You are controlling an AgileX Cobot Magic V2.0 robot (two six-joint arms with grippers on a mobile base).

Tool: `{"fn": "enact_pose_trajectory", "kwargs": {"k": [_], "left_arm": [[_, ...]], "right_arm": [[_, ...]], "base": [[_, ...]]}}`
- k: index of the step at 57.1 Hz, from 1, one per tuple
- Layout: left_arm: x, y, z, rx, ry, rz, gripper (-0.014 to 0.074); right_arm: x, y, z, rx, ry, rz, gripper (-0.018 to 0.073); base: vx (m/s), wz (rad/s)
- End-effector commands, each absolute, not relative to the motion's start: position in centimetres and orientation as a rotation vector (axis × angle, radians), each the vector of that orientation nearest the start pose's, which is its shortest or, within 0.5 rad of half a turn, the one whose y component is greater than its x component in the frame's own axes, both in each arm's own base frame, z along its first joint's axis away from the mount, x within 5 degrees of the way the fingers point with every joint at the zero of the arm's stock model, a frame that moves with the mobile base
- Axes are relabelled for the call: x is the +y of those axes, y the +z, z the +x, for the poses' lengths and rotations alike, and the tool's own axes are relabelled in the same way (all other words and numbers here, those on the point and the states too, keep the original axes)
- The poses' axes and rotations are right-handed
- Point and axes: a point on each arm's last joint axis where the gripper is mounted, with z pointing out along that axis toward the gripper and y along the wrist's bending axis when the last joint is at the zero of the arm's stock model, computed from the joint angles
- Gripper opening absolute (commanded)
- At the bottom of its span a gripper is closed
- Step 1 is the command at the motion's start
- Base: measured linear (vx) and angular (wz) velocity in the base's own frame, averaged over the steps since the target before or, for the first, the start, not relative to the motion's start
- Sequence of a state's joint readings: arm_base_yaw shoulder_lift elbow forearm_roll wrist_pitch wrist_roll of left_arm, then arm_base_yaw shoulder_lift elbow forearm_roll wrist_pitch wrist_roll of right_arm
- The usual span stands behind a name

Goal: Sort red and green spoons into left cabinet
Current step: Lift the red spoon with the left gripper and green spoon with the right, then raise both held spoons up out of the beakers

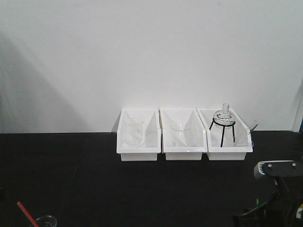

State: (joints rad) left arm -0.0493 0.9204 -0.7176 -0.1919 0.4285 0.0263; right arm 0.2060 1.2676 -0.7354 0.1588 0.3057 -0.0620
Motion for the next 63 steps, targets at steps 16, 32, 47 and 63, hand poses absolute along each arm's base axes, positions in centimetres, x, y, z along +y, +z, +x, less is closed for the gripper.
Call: {"fn": "enact_pose_trajectory", "kwargs": {"k": [16,32,47,63], "left_arm": [[-1.9,30.4,22.3,2.14,-0.391,-0.402,0.0587],[-1.8,26.6,26.7,2.14,-0.42,-0.555,0.0587],[-1.5,23.2,29.7,2.125,-0.371,-0.598,0.0587],[-2.0,21.4,32.9,2.169,-0.355,-0.591,0.0556]], "right_arm": [[4.7,33.7,20.6,1.931,0.205,-0.177,-0.0004],[4.5,34.1,19.7,1.931,0.197,-0.196,-0.0004],[4.3,33.9,19.7,1.95,0.137,-0.25,-0.0004],[4.3,33.9,19.7,1.952,0.131,-0.255,-0.0004]], "base": [[0.0,0.0],[0.0,0.0],[0.0,0.0],[0.0,0.0]]}}
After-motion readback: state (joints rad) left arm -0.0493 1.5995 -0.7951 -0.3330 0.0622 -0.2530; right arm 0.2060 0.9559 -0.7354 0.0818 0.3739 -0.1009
